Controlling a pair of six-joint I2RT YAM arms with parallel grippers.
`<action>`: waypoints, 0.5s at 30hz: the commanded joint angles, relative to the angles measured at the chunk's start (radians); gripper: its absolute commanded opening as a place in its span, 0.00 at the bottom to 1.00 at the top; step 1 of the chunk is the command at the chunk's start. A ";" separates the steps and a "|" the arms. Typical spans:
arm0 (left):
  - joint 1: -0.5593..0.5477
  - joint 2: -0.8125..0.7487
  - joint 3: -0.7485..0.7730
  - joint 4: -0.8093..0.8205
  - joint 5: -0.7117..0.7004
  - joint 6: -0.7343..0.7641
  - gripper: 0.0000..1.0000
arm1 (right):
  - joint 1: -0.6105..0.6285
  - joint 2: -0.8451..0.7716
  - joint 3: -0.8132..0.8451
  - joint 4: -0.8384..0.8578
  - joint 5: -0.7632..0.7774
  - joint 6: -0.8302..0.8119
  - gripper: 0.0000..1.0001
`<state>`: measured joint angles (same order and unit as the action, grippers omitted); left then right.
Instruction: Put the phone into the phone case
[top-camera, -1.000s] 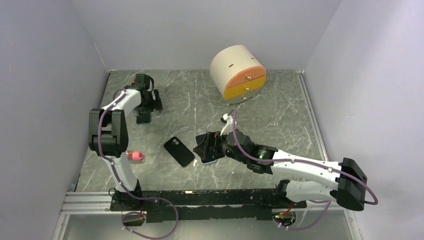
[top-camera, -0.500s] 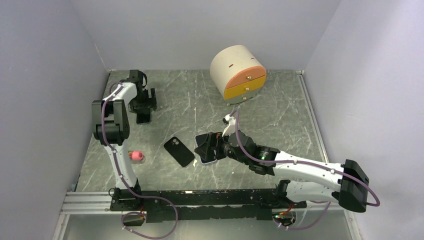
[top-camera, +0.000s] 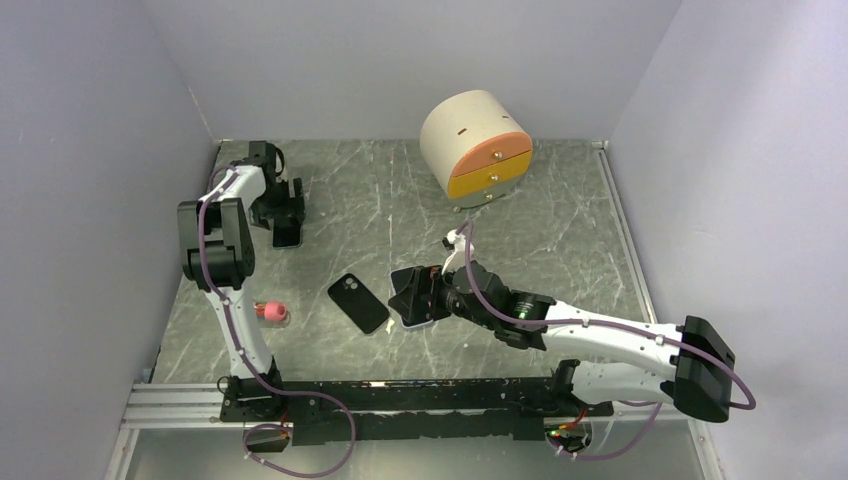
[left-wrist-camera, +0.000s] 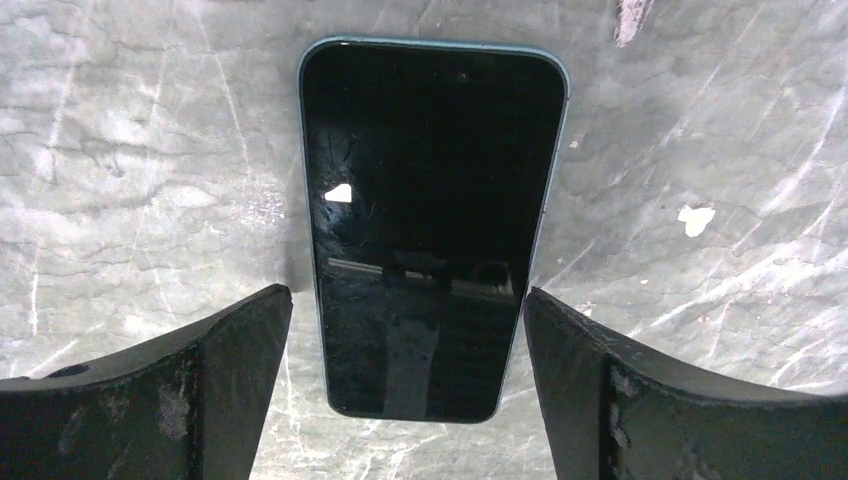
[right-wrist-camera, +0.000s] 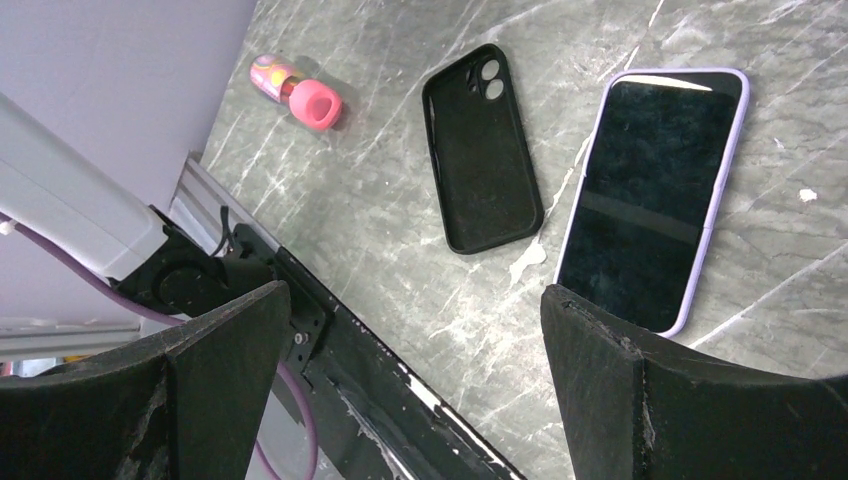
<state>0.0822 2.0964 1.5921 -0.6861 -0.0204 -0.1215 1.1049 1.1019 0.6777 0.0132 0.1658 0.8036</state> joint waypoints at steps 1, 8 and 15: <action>0.001 0.033 0.029 0.004 0.022 0.014 0.90 | 0.004 0.000 0.026 0.034 0.004 -0.016 0.99; 0.000 0.062 0.024 0.012 0.045 -0.008 0.86 | 0.004 -0.005 0.022 0.037 0.003 -0.014 0.98; -0.006 0.038 0.008 -0.006 0.022 -0.049 0.64 | 0.003 -0.020 0.006 0.039 0.007 -0.018 0.99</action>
<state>0.0814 2.1216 1.6047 -0.6865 -0.0189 -0.1287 1.1049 1.1030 0.6777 0.0135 0.1658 0.8028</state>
